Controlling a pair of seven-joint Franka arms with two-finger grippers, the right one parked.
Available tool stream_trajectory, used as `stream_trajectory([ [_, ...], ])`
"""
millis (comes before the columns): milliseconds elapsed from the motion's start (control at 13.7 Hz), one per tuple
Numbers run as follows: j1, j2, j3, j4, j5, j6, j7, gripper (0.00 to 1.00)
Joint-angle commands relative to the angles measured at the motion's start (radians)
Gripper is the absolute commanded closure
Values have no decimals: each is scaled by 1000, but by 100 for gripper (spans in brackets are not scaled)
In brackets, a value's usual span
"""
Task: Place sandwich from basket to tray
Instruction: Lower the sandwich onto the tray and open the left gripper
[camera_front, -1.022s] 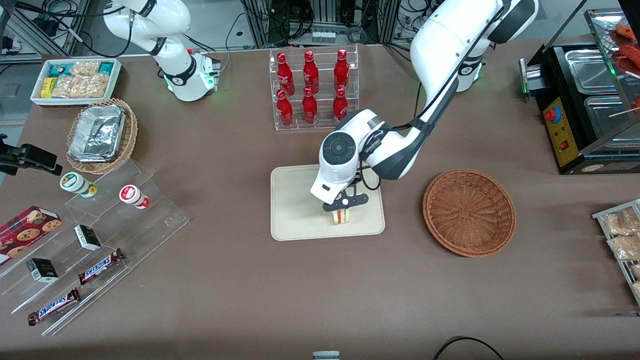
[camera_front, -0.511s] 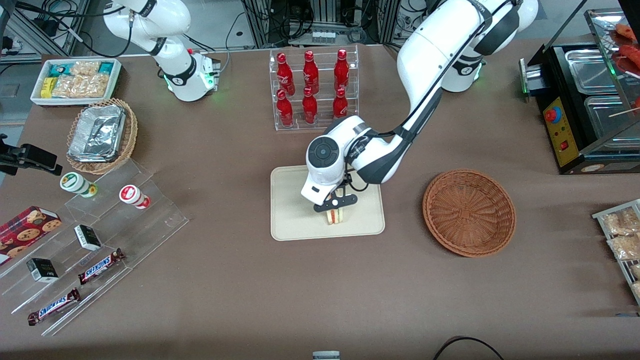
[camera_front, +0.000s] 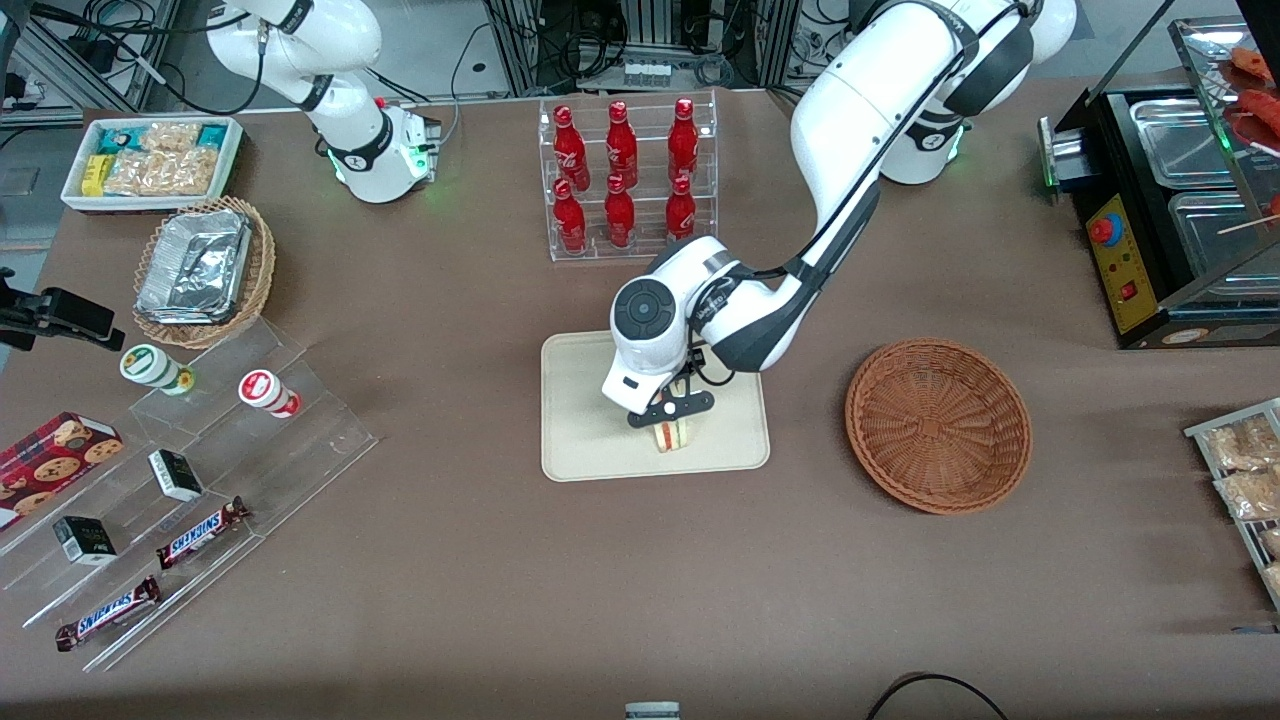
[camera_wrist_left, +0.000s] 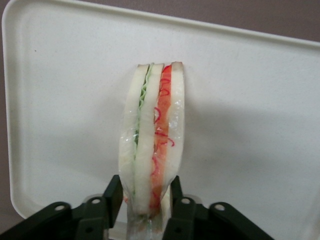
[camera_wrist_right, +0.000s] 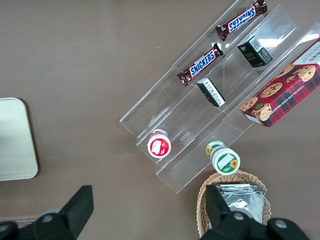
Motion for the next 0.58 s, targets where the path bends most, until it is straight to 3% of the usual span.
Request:
stream_trajectory([
  [0, -9, -8, 7, 64, 14, -37, -29, 0],
  [511, 2, -169, 8, 71, 9, -123, -12, 0],
])
